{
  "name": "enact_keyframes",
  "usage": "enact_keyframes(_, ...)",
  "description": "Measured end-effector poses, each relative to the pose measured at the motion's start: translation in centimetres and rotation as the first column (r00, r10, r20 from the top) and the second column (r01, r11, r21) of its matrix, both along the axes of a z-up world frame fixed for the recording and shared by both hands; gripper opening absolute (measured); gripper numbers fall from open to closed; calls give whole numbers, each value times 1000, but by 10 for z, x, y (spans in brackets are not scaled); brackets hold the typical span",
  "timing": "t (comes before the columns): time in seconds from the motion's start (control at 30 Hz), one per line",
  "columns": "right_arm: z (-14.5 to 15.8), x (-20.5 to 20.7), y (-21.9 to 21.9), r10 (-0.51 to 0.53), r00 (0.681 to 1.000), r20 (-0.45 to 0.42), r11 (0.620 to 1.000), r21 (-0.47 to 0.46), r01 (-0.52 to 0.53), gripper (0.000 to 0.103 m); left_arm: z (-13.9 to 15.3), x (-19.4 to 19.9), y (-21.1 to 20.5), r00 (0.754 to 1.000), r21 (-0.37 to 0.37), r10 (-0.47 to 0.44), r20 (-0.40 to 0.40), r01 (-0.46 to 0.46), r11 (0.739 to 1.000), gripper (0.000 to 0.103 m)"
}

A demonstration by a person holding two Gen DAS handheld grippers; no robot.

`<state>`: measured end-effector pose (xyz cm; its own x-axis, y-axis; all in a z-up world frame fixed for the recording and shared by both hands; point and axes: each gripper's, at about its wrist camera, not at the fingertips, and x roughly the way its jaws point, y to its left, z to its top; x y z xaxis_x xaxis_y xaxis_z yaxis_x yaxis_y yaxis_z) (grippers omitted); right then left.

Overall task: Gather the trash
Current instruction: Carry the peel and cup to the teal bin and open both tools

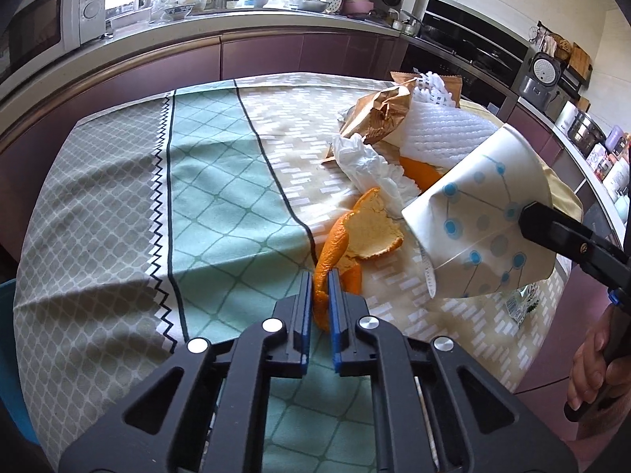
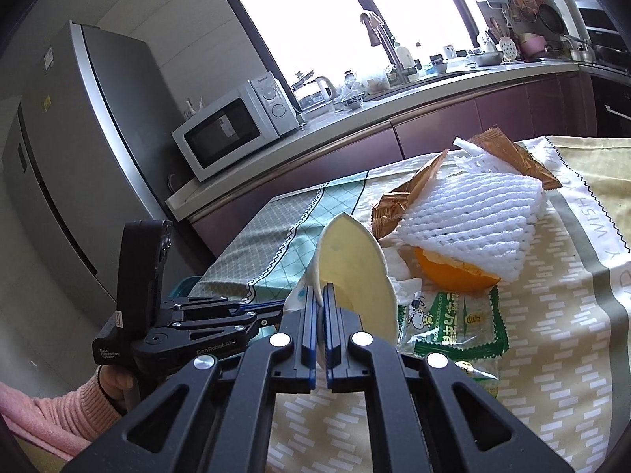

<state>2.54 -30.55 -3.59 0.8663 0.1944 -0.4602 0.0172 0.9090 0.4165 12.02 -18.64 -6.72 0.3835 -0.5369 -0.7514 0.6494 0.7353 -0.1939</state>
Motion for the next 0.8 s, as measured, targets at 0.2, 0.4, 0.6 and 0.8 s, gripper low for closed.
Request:
enact_keyframes(0.2,9,11,9,40,999,16,999,7,-40,2,13,-2,37,997,-63,75,18,-74,995,7)
enact_keyframes(0.4,21,45,43,161,987,31,987,9,-161,3,42,-6,121,966,-103,245,79,-237,966,7)
enact_keyframes(0.6,30,102,113,356,934,39,934,-17,-356,2,56,-3,232,861,-61,490,140,-486,872,7)
enact_keyframes(0.8,29,170,192,493,870,-11,870,-28,-493,2,31,22,313,768,31,629,122,-637,771,8)
